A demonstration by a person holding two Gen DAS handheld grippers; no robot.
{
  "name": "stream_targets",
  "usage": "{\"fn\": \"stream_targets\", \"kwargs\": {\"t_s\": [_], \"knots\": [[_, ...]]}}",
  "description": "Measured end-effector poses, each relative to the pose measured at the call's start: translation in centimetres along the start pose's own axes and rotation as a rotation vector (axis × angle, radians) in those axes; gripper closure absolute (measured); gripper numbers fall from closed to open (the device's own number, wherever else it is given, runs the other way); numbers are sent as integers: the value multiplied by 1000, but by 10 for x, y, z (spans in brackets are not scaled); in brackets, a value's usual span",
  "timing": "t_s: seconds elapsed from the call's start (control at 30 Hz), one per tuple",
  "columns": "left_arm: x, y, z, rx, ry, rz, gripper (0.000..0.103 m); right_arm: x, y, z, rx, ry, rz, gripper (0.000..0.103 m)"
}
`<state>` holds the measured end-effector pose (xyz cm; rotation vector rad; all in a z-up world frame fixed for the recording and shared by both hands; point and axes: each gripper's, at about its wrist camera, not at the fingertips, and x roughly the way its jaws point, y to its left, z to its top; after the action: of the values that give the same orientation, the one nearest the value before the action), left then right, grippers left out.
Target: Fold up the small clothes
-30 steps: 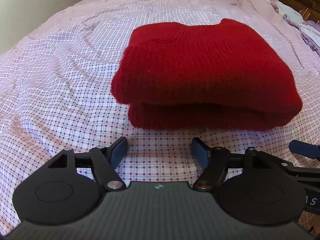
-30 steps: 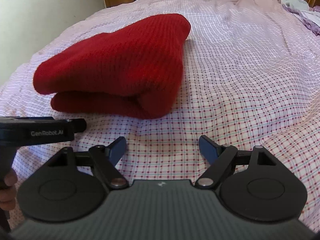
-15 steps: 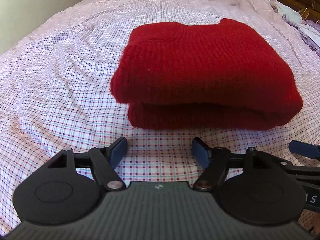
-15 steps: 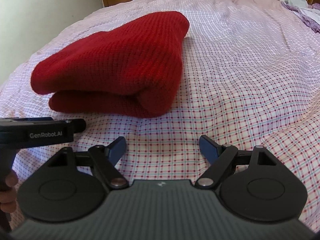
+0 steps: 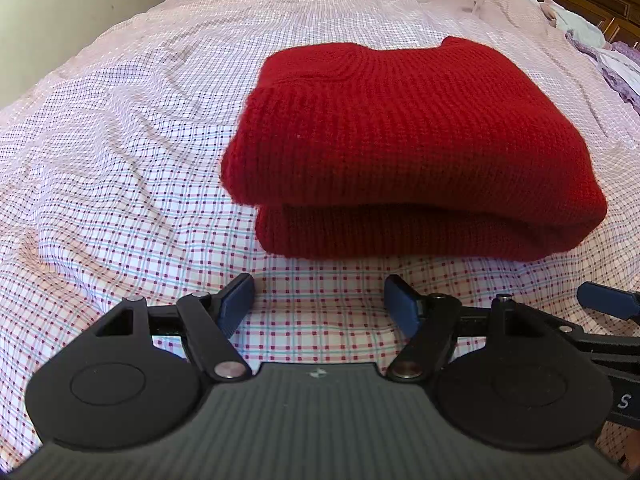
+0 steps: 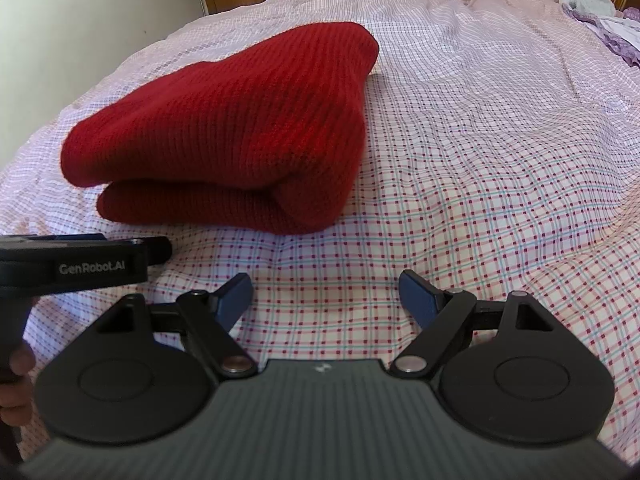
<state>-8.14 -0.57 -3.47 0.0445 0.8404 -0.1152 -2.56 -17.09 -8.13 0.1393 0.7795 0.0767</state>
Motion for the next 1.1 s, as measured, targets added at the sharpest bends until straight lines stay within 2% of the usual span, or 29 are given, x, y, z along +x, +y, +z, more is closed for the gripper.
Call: {"fn": "stream_targets", "kwargs": {"t_s": [1.1], "knots": [[1, -3, 2, 10, 6, 11, 26, 1, -1, -1, -4, -1, 2, 19]]}}
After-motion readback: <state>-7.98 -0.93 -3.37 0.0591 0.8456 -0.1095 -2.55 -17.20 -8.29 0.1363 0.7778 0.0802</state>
